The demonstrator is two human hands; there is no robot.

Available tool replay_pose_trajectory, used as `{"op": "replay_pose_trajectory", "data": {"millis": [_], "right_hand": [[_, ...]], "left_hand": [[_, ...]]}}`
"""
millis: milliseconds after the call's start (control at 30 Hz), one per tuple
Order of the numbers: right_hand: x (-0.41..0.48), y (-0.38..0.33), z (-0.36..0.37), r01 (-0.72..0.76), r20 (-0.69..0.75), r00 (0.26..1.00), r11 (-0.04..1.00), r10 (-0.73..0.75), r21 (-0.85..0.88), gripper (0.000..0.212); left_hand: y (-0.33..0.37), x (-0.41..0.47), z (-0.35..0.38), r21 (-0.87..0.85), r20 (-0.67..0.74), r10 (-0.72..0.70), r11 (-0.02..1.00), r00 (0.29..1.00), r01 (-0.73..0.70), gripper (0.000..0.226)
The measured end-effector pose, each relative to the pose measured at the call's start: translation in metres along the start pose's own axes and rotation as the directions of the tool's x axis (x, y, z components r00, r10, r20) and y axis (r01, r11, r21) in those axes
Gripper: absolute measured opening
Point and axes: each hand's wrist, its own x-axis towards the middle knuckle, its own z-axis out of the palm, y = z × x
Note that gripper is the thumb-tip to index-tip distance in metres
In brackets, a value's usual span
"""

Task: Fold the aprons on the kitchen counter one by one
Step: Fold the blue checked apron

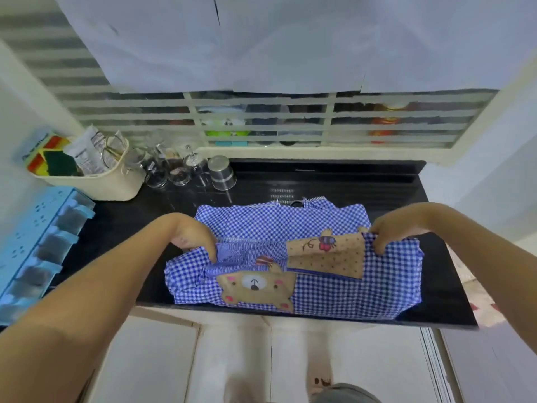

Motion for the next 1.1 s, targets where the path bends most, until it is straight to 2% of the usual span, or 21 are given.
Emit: {"op": "replay_pose_trajectory", "data": {"millis": [100, 167, 233, 300, 433, 533, 600, 667, 767, 867, 933, 1000, 1100], "right_hand": [[0.025, 0.008, -0.029, -0.002, -0.215, 0.976, 0.991, -0.027, -0.136, 0.023], [0.053, 0.018, -0.040, -0.002, -0.315, 0.948, 0.991, -0.041, -0.133, 0.023], [0.083, 0.030, -0.042, -0.018, -0.370, 0.929, 0.998, -0.007, -0.064, 0.033], [0.106, 0.041, -0.035, -0.039, -0.402, 0.915, 0.999, 0.035, -0.002, 0.037], [0.140, 0.054, -0.031, -0.074, -0.452, 0.884, 0.990, 0.121, 0.119, 0.042], [0.149, 0.054, -0.035, -0.081, -0.435, 0.887, 0.980, 0.154, 0.180, 0.049], [0.157, 0.058, -0.039, -0.084, -0.424, 0.889, 0.971, 0.175, 0.224, 0.048], [0.159, 0.061, -0.042, -0.078, -0.423, 0.888, 0.964, 0.182, 0.253, 0.045], [0.164, 0.064, -0.045, -0.039, -0.415, 0.892, 0.947, 0.177, 0.319, 0.044], [0.168, 0.066, -0.046, 0.025, -0.429, 0.893, 0.936, 0.137, 0.352, 0.025], [0.171, 0.067, -0.049, 0.038, -0.431, 0.894, 0.935, 0.126, 0.351, 0.019], [0.172, 0.065, -0.051, 0.030, -0.414, 0.900, 0.929, 0.135, 0.369, 0.023], [0.178, 0.062, -0.054, -0.035, -0.424, 0.890, 0.952, 0.168, 0.304, 0.028]], "left_hand": [[0.011, 0.008, -0.029, 0.105, -0.230, -0.002, 0.994, 0.973, 0.027, 0.021], [0.019, 0.022, -0.042, 0.221, -0.415, 0.071, 0.975, 0.907, 0.025, 0.010], [0.024, 0.038, -0.052, 0.289, -0.497, 0.144, 0.957, 0.856, 0.007, 0.024], [0.023, 0.053, -0.053, 0.211, -0.507, 0.142, 0.977, 0.850, -0.037, 0.046], [0.020, 0.068, -0.058, 0.166, -0.426, 0.090, 0.986, 0.900, -0.020, 0.116], [0.018, 0.064, -0.070, 0.123, -0.306, 0.092, 0.991, 0.948, -0.056, 0.146], [0.011, 0.062, -0.079, -0.005, -0.192, 0.081, 0.996, 0.978, -0.083, 0.142], [0.001, 0.061, -0.084, -0.132, -0.171, 0.074, 0.986, 0.982, -0.098, 0.116], [-0.006, 0.062, -0.087, -0.286, -0.285, 0.047, 0.949, 0.957, -0.132, 0.073], [-0.012, 0.073, -0.085, -0.493, -0.448, -0.030, 0.842, 0.893, -0.219, 0.037], [-0.012, 0.079, -0.079, -0.587, -0.533, -0.141, 0.771, 0.834, -0.245, 0.040], [-0.009, 0.083, -0.073, -0.653, -0.581, -0.230, 0.704, 0.781, -0.279, 0.059], [-0.001, 0.079, -0.074, -0.677, -0.559, -0.225, 0.680, 0.798, -0.282, 0.074]]}}
